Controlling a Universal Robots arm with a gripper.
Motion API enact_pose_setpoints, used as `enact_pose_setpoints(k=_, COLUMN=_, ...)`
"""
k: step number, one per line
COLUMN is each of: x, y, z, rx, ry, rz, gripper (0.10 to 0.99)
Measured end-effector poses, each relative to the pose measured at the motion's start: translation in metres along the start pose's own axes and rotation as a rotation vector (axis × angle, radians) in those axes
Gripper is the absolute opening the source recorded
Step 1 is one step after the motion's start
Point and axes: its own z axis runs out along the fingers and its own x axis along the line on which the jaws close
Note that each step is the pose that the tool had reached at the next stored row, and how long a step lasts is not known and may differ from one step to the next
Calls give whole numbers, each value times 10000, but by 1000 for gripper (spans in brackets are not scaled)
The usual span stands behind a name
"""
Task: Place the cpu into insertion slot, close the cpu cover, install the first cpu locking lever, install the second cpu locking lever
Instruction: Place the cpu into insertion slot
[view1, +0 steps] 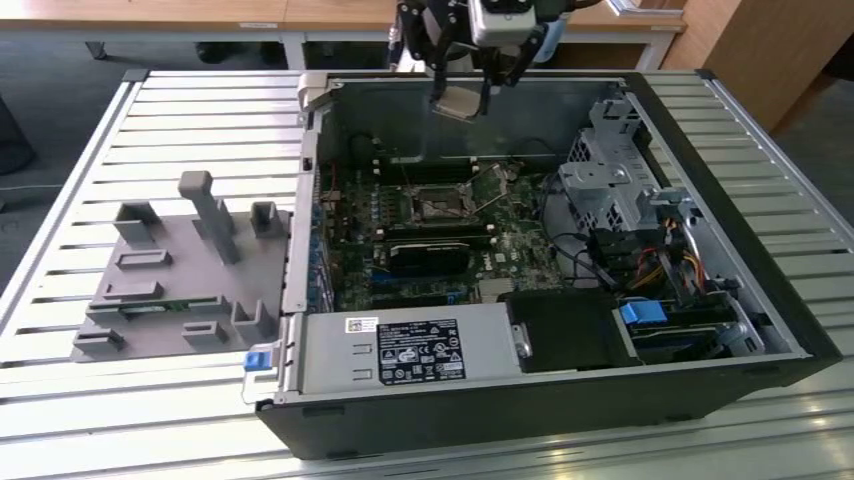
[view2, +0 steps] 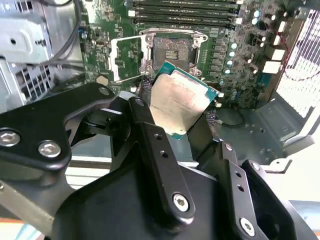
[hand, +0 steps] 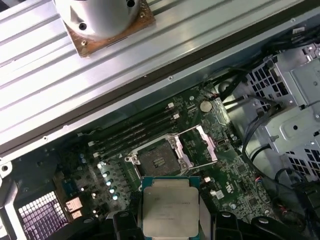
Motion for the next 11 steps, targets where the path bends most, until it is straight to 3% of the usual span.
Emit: enact_pose_setpoints(k=11, x=0, y=-2, z=22, rx=98, ry=-196, rz=1691, gripper=537)
